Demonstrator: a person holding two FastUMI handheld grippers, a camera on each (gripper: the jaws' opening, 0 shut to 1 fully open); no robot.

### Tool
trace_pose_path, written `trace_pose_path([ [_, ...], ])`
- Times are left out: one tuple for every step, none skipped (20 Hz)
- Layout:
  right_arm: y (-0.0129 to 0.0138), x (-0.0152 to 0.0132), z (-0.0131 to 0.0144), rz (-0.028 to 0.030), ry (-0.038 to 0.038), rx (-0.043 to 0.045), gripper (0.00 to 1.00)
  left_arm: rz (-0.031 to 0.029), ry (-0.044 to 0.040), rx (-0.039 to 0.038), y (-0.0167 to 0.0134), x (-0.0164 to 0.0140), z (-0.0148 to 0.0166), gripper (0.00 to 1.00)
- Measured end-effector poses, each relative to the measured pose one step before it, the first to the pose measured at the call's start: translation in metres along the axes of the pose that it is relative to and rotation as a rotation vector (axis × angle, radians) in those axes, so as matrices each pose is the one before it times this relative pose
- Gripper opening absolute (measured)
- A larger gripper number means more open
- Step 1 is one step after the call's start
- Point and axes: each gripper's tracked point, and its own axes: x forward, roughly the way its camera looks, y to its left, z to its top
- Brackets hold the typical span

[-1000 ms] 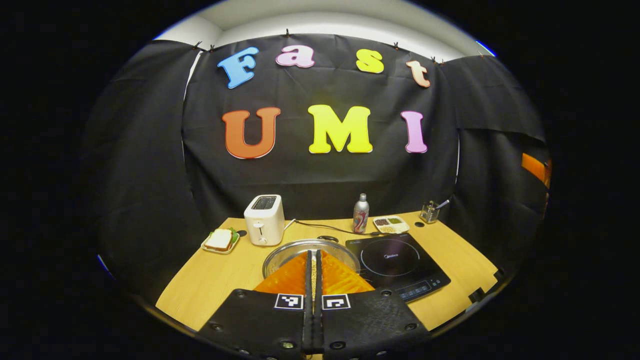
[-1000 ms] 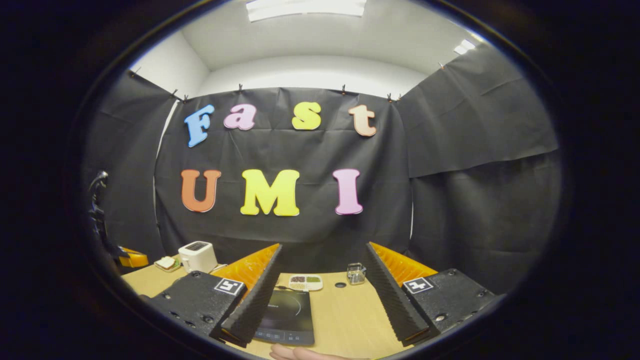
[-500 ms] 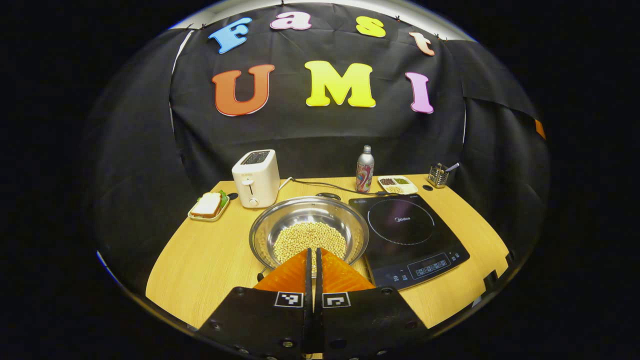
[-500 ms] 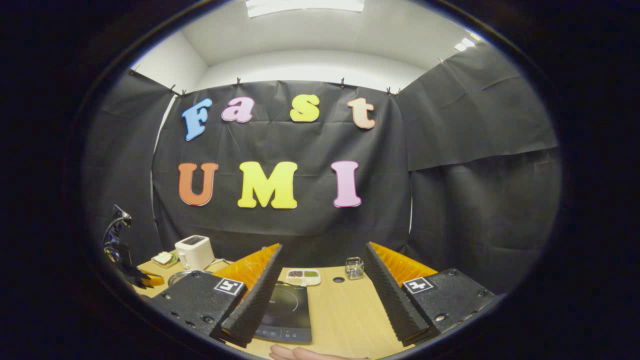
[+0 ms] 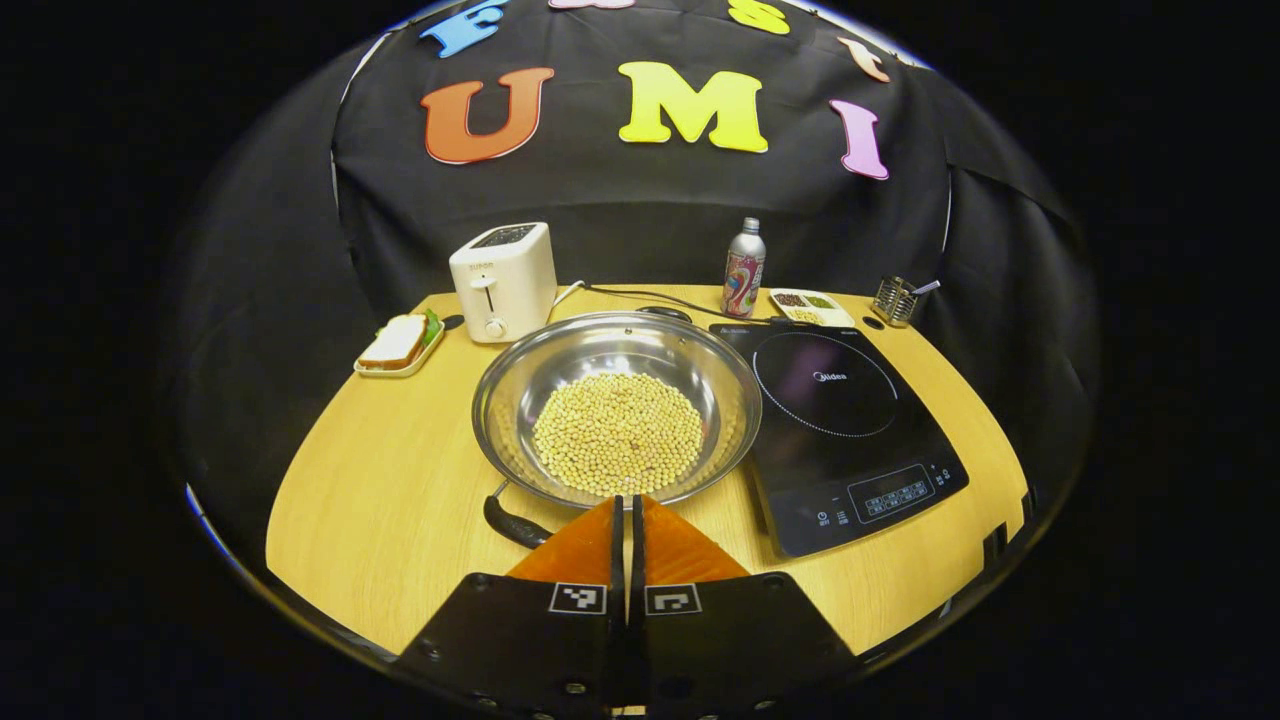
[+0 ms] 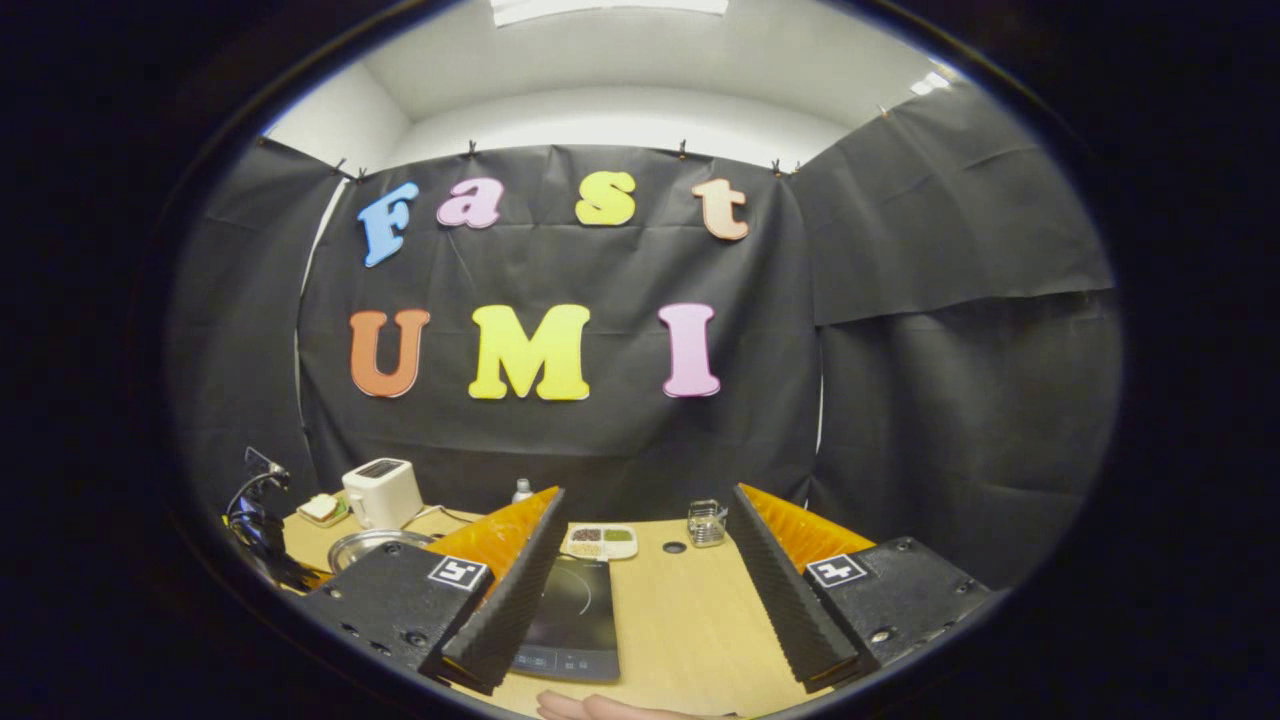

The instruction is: First push the handle of the pot to place it horizontally, then grasp the pot with both hands and set it on the induction cooktop.

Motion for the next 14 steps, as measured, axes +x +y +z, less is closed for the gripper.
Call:
trace_pose_path([
  [0.00024, 0.00083, -0.00042, -0.00003, 0.00366, 0.0012, 0.96, -0.00142, 0.01259, -0.00758, 0.00152, 0.00204, -0.00423, 0.0],
  [0.00039, -0.00011, -0.00086, 0.002, 0.00266, 0.00018, 0.96, 0.00127, 0.01376, -0.00215, 0.00103, 0.0043, -0.00322, 0.0],
  [0.0004, 0.00038, -0.00016, 0.00163, 0.00098, 0.00008, 0.96, 0.00019, 0.01686, -0.00218, 0.00083, 0.00409, -0.00384, 0.0],
  [0.0001, 0.00082, -0.0005, 0.00071, -0.00073, -0.00011, 1.0, 0.00523, 0.01863, -0.00238, 0.00146, 0.00433, -0.00483, 0.0],
  [0.00027, 0.00086, -0.00036, 0.00085, -0.00077, -0.00167, 1.0, 0.00099, 0.01307, 0.00082, 0.00057, 0.00272, -0.00313, 0.0],
  [-0.00076, 0.0007, -0.00147, -0.00112, -0.00019, -0.00034, 1.0, -0.00171, 0.01063, 0.00157, 0.00102, 0.00355, -0.00237, 0.0],
  [-0.00091, 0.00071, -0.00005, -0.00144, 0.00134, 0.00007, 1.0, 0.00287, 0.01025, -0.00164, 0.00187, 0.00347, -0.00342, 0.0],
  [-0.00012, 0.00089, -0.00235, -0.00075, 0.00385, 0.00018, 0.96, 0.00108, 0.00953, -0.00221, 0.00192, 0.00346, -0.00221, 0.0],
  [0.00049, 0.00141, -0.00091, 0.00024, 0.00377, 0.00227, 0.96, 0.00048, 0.00839, -0.00364, 0.00172, 0.00223, -0.002, 0.0],
  [-0.0011, 0.00094, -0.00137, -0.00009, 0.00235, 0.00331, 0.96, 0.00371, 0.00849, -0.00541, 0.00212, 0.00244, -0.00127, 0.0],
  [-0.00067, 0.00063, -0.0005, -0.00092, 0.00227, 0.00176, 0.96, 0.00536, 0.00836, -0.00483, 0.00379, 0.0029, -0.00153, 0.0],
  [-0.00052, 0.00076, -0.00268, -0.00082, 0.00223, 0.00047, 0.96, 0.0055, 0.01099, -0.00624, 0.004, 0.00145, -0.00265, 0.0],
  [-0.00039, 0.00033, -0.00078, -0.00078, 0.0019, 0.00095, 0.96, -0.00845, 0.00189, -0.00815, -0.00029, 0.00224, -0.00087, 0.0],
  [0.00007, 0.0002, -0.00134, 0.00075, -0.00012, 0.00313, 0.96, -0.0048, -0.00228, -0.0062, 0.00048, -0.00104, 0.00098, 0.0],
])
